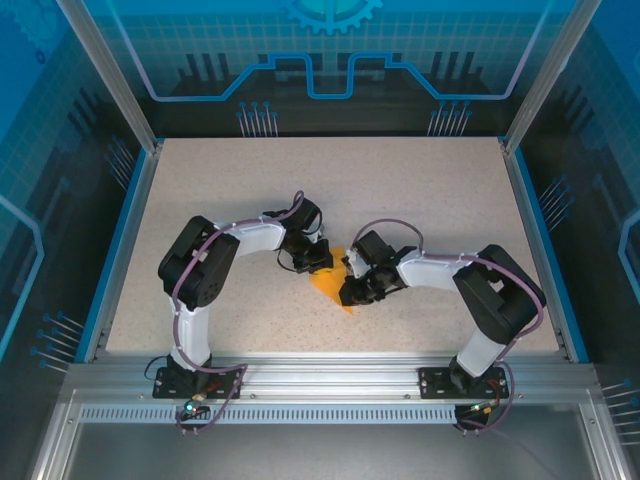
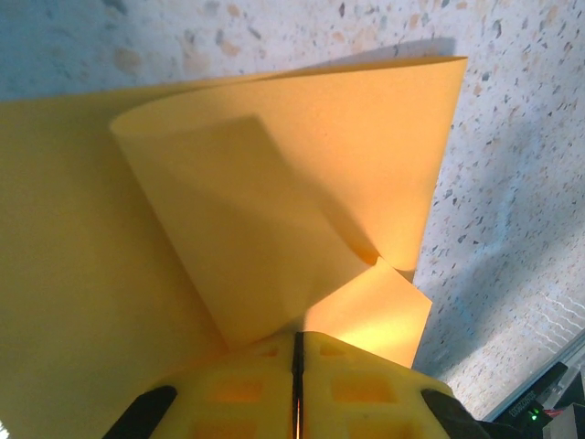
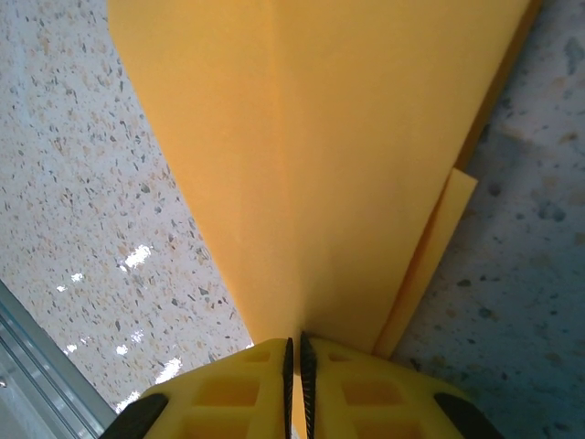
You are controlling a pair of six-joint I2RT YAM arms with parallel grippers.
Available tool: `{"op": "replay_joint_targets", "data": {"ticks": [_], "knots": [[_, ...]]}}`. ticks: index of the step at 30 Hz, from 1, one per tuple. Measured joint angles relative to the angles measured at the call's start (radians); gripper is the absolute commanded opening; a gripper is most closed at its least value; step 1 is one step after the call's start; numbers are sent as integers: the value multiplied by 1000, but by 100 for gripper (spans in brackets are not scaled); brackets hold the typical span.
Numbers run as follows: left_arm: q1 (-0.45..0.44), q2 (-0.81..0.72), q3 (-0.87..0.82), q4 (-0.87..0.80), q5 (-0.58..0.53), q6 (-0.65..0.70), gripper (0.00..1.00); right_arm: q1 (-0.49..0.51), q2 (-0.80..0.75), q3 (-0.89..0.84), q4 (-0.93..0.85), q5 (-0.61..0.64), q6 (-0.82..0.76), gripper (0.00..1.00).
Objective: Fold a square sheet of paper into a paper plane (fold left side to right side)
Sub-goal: Fourth fold the wing at the center of the table.
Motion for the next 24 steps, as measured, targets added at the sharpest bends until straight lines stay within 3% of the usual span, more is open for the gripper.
{"op": "replay_joint_targets", "data": {"ticks": [24], "knots": [[-10,0,0,-11,4,3,10,31,-73,-87,26,5,40,10]]}}
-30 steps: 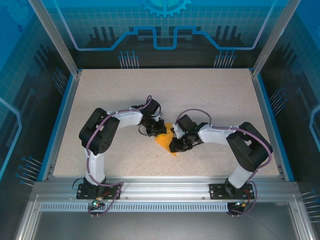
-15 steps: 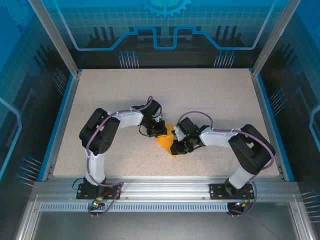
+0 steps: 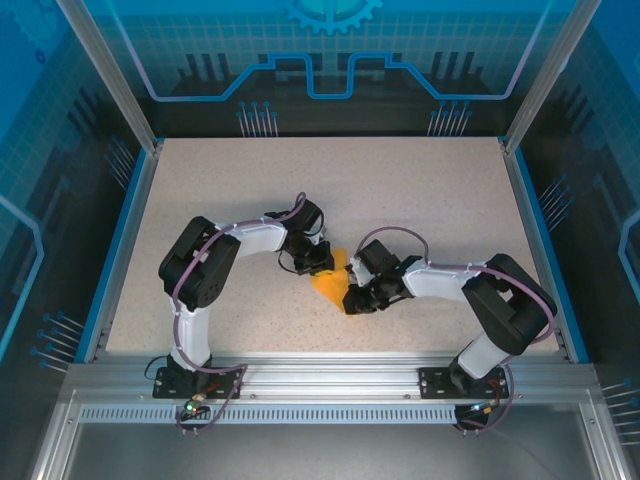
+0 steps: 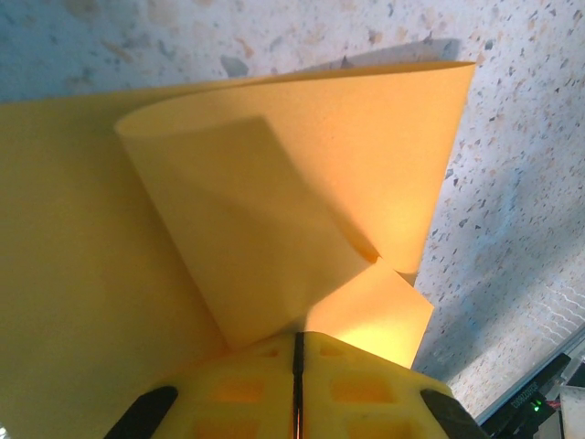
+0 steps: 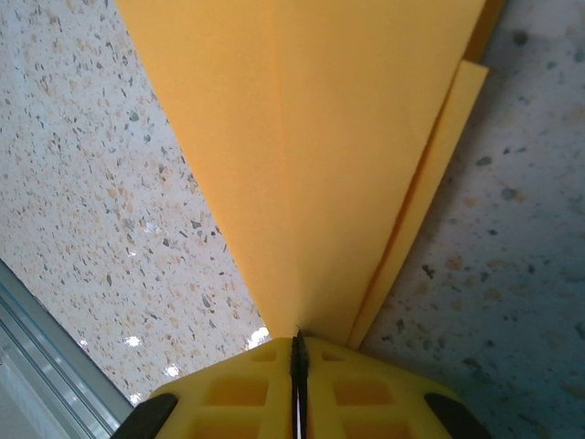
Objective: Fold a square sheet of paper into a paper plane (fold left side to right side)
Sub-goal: Fourth fold the wing at the center of the table.
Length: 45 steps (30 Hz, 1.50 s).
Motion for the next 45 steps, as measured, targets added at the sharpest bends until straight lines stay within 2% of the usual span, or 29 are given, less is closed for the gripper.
{"op": "replay_joint_targets", "data": {"ticks": [15,20,24,34,45], "knots": [[0,0,0,0,0,0,11,21,-63,-23,-121,1,-1,10],[0,0,0,1,0,0,11,9,-191,-31,-144,-23,0,11],[0,0,0,1,0,0,11,-38,-252,-29,-87,-71,7,11],[0,0,0,1,0,0,11,-68,-45,25,93,-98,56,6],[0,-1,0,1,0,0,14,-70,63,35,68,-43,45,4]]}}
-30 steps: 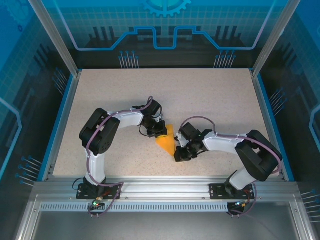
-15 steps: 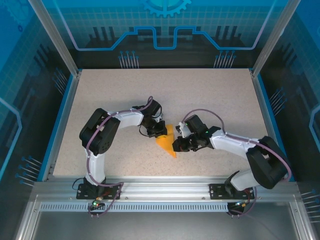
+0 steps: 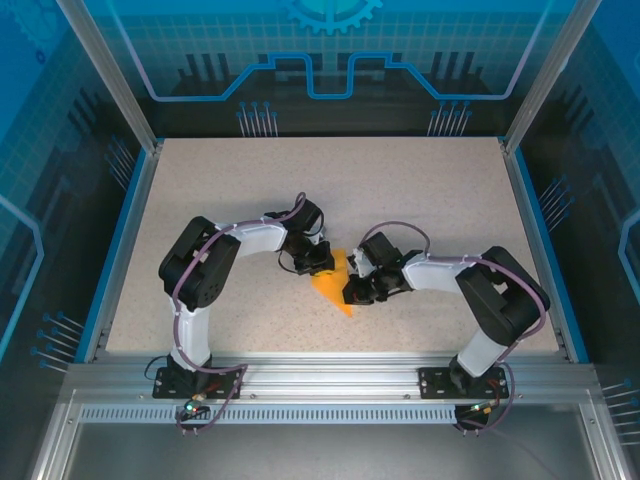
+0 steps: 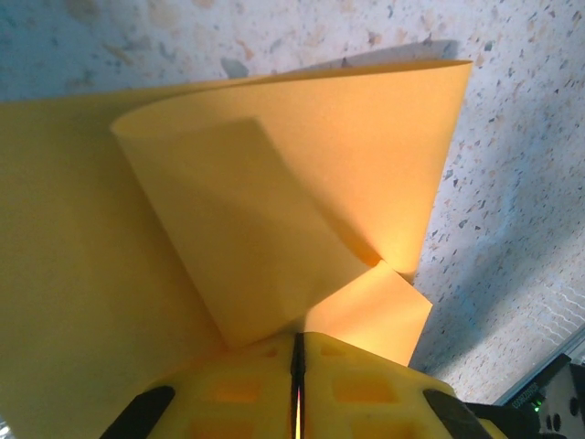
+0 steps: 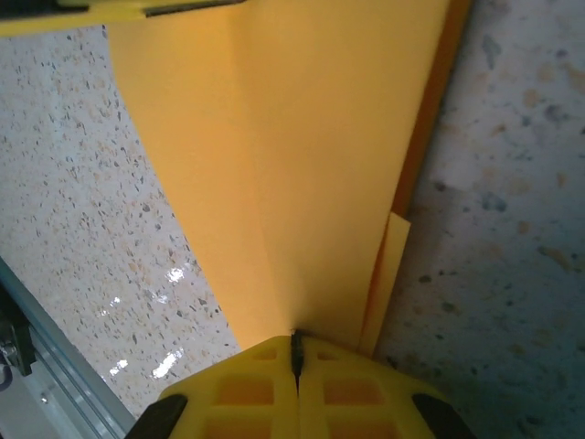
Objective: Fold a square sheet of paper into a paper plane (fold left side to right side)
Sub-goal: Fourth fold the wing at the center of the table.
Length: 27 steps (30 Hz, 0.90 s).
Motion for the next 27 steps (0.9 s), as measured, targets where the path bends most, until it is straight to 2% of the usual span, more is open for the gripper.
{"op": "replay_joint_targets", "data": {"ticks": [6,11,17,27], "knots": [[0,-24,-6,-2,-19,27,22,-1,8,15,-26,7,-15,0],[8,-137,-73,47,-23,51,22,-1,8,15,-32,12,-19,0],[8,-233,-156,159,86,71,17,0,11,29,-58,20,-27,0],[-26,-165,-216,247,225,71,15,3,27,55,-92,20,-31,0]]}}
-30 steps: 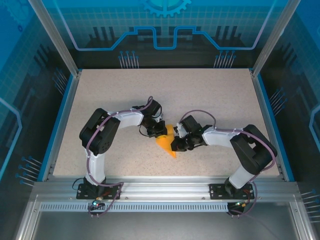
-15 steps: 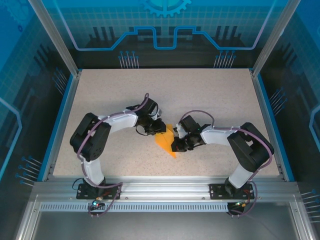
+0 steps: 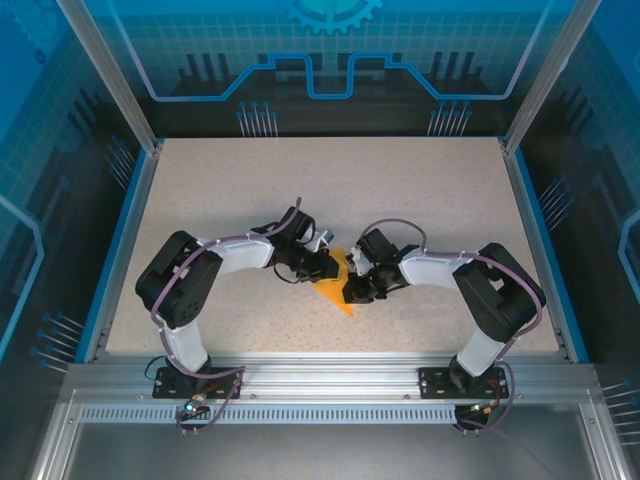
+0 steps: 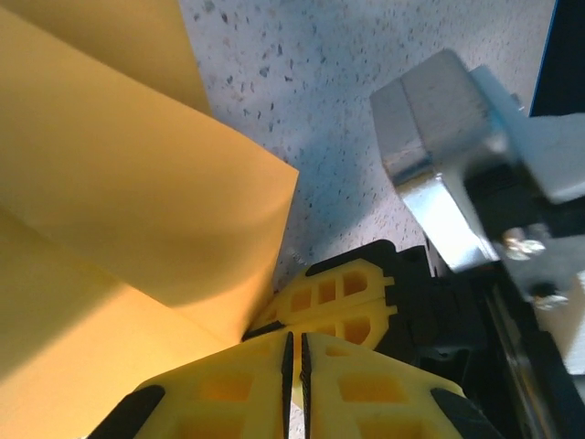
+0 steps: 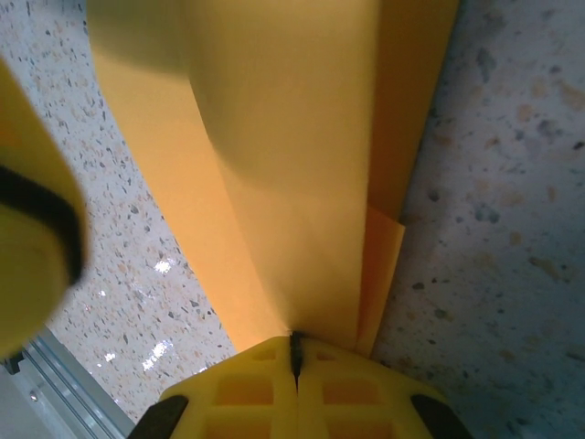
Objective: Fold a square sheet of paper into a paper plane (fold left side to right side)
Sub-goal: Fourth fold the wing at the center of the table.
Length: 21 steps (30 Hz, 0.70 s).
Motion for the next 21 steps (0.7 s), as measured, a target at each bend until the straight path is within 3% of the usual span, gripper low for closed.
{"op": "replay_joint_targets", "data": {"ticks": [13,21], "knots": [[-2,88,6,2,5,4,13,8,6,19,-29,19,-7,0],[-2,118,48,-18,-58,23,12,8,13,32,-48,20,-17,0]]}}
